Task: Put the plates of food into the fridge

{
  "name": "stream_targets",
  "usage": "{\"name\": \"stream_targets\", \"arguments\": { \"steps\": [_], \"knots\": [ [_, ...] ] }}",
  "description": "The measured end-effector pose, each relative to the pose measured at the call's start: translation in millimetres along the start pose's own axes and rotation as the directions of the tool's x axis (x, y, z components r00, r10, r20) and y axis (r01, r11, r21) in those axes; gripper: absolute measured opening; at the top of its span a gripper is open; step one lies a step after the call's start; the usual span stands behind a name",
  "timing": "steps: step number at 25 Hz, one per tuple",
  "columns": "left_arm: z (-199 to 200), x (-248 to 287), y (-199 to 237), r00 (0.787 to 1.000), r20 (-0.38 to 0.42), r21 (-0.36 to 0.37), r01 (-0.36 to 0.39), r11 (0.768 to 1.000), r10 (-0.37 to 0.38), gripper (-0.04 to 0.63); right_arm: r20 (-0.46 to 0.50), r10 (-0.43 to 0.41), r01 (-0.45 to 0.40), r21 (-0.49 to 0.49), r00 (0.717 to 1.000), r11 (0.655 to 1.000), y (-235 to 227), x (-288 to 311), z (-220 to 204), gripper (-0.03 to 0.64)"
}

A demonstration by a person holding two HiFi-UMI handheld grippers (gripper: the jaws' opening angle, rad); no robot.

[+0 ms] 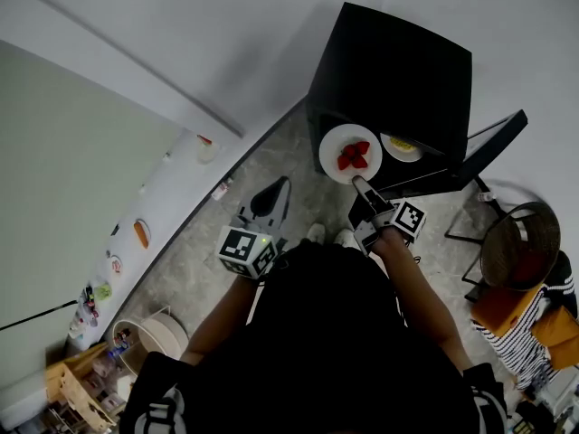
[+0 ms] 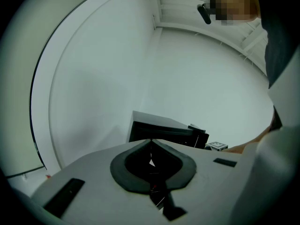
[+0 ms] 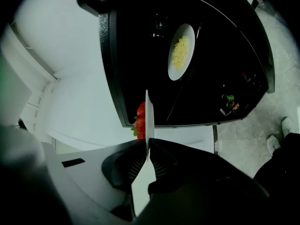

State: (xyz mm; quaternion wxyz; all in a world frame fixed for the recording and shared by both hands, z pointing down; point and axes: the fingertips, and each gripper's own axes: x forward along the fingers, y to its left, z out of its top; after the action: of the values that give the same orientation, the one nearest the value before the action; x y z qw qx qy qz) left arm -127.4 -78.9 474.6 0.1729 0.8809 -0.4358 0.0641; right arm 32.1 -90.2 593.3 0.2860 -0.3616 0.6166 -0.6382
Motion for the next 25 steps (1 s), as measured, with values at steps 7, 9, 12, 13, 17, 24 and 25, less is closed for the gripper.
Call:
{"name": "stream_targets", "arguments": {
  "steps": [7,9,12,13,17,24,25],
  "knots": [
    [8,16,8,1.000,0.009,0.001,0.004,1.000,-0.004,0.023,0.033,-0.033,0.033,0.028,0.999,0.999,-27,33,33,0.037],
    [10,20,10,1.000,0.010,0.000,0.004,1.000,-0.004,0.023,0.046,-0.032,0.029,0.056,0.998,0.998,-27,41,39,0.037],
    [14,25,12,1.000,0.018,0.004,0.005,1.000,-0.005,0.023,0.050,-0.039,0.036,0.052,0.998,0.998,-33,49,47,0.037],
    [15,26,12,1.000,0.019,0.005,0.002,1.000,-0.003,0.023,0.049,-0.044,0.041,0.059,0.998,0.997,-36,51,49,0.037],
    [17,34,15,1.000,0.015,0.005,-0.006,1.000,0.005,0.023,0.050,-0.047,0.042,0.089,0.998,0.995,-42,62,56,0.037],
    [18,39,19,1.000,0.015,0.007,-0.008,1.000,0.008,0.023,0.073,-0.062,0.051,0.144,0.995,0.988,-54,77,70,0.037],
    [18,39,19,1.000,0.011,0.010,-0.010,1.000,0.010,0.023,0.075,-0.063,0.051,0.148,0.995,0.988,-52,79,71,0.037]
  ]
}}
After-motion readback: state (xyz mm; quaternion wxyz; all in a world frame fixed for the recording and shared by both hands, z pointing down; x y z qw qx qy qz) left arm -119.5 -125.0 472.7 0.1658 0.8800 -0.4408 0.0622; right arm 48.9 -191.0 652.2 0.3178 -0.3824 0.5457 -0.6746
